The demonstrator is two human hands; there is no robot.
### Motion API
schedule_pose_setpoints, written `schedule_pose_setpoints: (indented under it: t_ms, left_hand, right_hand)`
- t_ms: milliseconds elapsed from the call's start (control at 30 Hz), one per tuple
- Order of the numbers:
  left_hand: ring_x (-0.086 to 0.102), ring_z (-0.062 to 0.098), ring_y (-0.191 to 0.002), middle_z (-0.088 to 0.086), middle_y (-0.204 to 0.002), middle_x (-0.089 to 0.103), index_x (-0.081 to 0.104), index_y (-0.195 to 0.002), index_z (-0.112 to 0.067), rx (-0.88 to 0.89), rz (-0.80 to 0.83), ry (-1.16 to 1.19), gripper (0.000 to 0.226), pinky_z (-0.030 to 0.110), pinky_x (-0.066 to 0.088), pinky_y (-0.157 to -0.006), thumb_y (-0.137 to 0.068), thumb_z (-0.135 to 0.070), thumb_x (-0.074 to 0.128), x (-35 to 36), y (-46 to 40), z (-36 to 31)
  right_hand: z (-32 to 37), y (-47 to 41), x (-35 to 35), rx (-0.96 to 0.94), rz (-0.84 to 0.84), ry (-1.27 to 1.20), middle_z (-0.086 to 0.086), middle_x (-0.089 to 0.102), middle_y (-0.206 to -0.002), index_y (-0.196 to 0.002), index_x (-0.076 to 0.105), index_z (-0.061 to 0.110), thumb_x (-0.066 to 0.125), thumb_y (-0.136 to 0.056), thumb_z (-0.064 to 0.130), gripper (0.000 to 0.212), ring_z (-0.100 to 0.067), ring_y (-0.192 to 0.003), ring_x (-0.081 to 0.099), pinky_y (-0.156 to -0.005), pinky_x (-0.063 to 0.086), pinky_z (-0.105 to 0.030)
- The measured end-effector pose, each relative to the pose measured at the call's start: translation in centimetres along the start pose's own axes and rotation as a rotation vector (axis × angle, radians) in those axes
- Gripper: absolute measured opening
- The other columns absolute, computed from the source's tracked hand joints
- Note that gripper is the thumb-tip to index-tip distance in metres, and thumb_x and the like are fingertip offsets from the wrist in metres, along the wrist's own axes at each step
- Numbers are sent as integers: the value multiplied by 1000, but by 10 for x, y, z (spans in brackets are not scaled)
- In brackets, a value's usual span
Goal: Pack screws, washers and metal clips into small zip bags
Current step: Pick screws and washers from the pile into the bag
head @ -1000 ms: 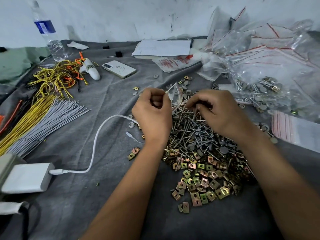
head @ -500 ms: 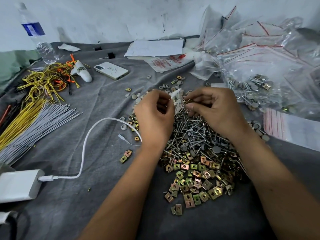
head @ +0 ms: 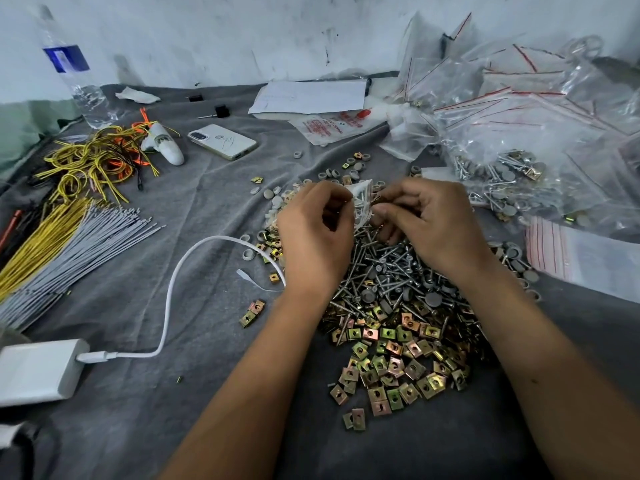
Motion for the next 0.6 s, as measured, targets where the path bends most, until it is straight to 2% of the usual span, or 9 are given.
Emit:
schedule_pose_setpoints:
  t_ms: [133,300,367,433,500,567,600]
  left_hand:
    - [64,12,-70,-5,-78,67,71,-85,-12,-45,-92,5,10,37,55,-63,-85,-3,72,-8,0,5]
    - [64,13,-69,-3,-76,69,72,-86,-13,-210,-191,63,8,38,56,-67,-86,-5,71,-19,0,21]
    - [60,14,-64,-1,-71,66,72,-84,-15,-287,-215,109,11,42,55,-64,-85,-4,70,-21,0,28]
    - [57,14,-60,0,-68,64,71,-83,-16,-319,-220,135,13,41,54,-61,-85,-3,70,-22,1,30]
    - [56,14,-59,1,-68,64,71,-83,-15,-326,-215,145,13,38,53,-59,-86,-2,70,-22,1,29]
    - [55,10,-59,-1,-68,63,71,-83,-15,-327,-212,152,13,35,52,-59,-86,-2,70,-22,1,29]
    - [54,8,-59,-2,-67,63,71,-83,-15,-329,-214,156,13,33,52,-58,-86,-1,70,-22,1,30]
  right_hand:
    - [4,2,2,-46,10,120,3,71,-69,-93,72,11,65,-99,11,10,-10,-53,66,-50,51,-18]
    - [10,2,2,-102,-14,277,7,60,-57,-78,66,6,54,-105,23,35,-9,-49,56,-48,41,-24]
    - [12,1,4,-114,-6,326,7,58,-57,-73,66,7,55,-102,39,45,-9,-47,53,-47,41,-27]
    - [12,2,6,-116,3,360,4,55,-52,-63,59,14,57,-90,60,53,-12,-43,48,-47,40,-30]
    - [16,3,5,-129,12,346,7,52,-51,-60,55,21,60,-81,68,52,-12,-44,46,-46,40,-28]
    - [24,4,13,-181,109,301,11,58,-59,-66,65,24,66,-80,66,44,-8,-54,52,-53,44,-28]
    - [29,7,23,-218,209,294,13,61,-67,-72,71,26,71,-79,63,37,-8,-65,55,-61,46,-31]
Point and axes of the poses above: each hand's wrist, its own y-axis away from the middle knuckle, its own x-axis out of the palm, z = x × y, the point moved 9 cm from there along -y, towards the middle knuckle
